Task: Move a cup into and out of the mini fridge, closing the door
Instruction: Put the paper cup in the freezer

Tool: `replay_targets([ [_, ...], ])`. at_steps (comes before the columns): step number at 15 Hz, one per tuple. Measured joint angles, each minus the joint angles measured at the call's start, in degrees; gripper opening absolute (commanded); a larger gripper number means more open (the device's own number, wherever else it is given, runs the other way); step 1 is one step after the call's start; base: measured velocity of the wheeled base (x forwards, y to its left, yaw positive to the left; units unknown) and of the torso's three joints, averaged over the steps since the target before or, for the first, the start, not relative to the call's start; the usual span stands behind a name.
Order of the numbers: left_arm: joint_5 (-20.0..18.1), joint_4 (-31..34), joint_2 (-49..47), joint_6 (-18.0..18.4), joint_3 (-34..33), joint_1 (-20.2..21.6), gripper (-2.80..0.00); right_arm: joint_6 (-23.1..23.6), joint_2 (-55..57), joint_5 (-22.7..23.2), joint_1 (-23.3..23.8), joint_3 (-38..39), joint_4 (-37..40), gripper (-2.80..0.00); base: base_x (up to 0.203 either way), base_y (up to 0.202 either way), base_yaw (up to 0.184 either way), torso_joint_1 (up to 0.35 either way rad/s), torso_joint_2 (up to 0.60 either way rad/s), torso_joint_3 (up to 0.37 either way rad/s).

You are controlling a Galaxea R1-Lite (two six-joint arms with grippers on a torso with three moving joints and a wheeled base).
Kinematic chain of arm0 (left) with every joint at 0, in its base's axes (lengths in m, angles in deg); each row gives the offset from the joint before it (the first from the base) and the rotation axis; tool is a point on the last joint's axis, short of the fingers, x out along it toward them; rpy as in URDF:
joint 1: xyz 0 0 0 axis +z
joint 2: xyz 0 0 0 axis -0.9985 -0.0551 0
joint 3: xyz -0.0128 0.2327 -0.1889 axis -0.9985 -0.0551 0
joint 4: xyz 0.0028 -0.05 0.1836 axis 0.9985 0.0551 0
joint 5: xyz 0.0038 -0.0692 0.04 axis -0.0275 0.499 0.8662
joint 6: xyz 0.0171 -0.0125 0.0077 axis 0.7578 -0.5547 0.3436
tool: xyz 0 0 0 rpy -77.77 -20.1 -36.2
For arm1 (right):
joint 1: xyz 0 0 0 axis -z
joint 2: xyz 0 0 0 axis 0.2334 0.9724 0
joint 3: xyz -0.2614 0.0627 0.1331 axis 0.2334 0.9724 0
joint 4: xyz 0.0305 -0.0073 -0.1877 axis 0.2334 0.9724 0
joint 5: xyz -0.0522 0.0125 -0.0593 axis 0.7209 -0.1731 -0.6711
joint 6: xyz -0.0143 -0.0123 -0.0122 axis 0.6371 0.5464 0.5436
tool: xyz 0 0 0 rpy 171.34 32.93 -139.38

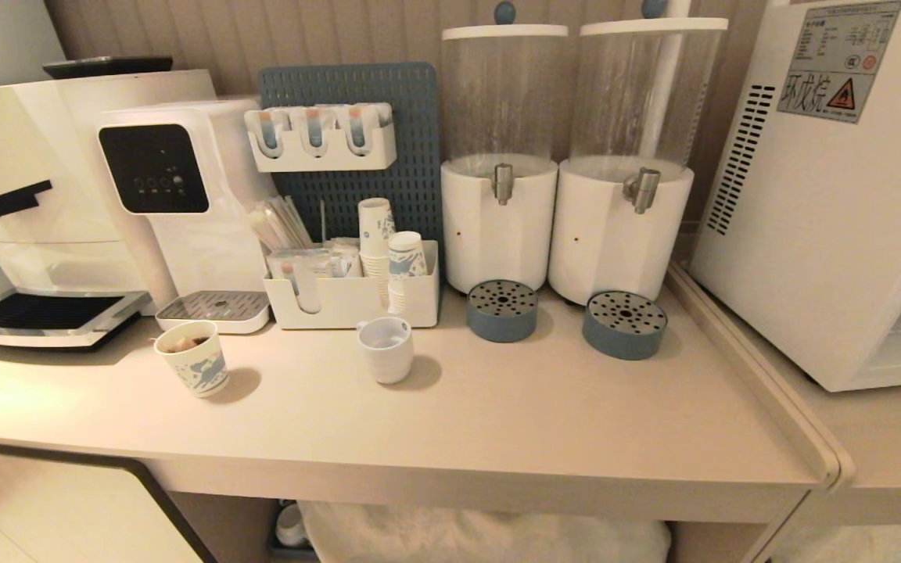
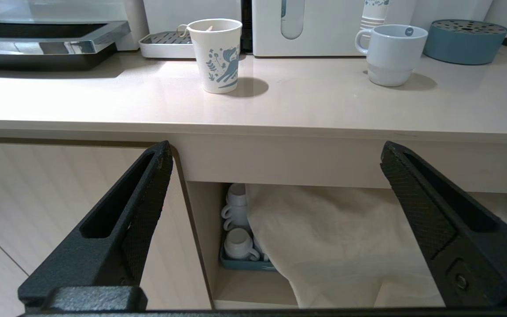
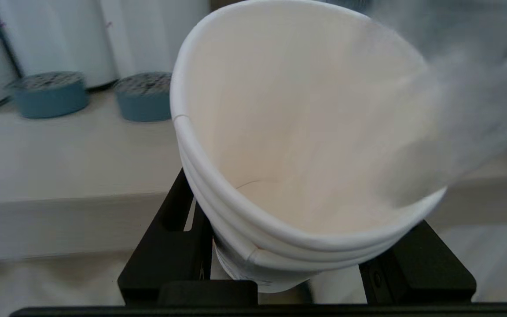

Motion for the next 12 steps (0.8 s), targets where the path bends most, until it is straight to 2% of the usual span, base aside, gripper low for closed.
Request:
replay_targets([
  [1,0.0,0.01,0.0,0.06,0.0,0.0,0.0,0.18,0.0,0.16,0.0,1.22,-2.06,-2.8,0.0,0.0,0.0,0.0,0.0,0.0],
  [5,-0.02,-0.02,0.0,0.09,0.0,0.0,0.0,-8.2,0.0,6.61,0.0,1.84,2.45,-2.8,0.0,0.0,0.0,0.0,0.0,0.0],
  [7,0.0,0.0,0.0,0.13,0.0,0.0,0.0,-8.16,0.0,8.35,0.0,2.27,3.75,-2.8,0.0,0.0,0.0,0.0,0.0,0.0],
  [12,0.0,0.0,0.0,0.24,0.0,0.0,0.0,-7.66,0.0,8.46,-0.02,2.38,3.86,-2.8,0.0,0.0,0.0,0.0,0.0,0.0],
])
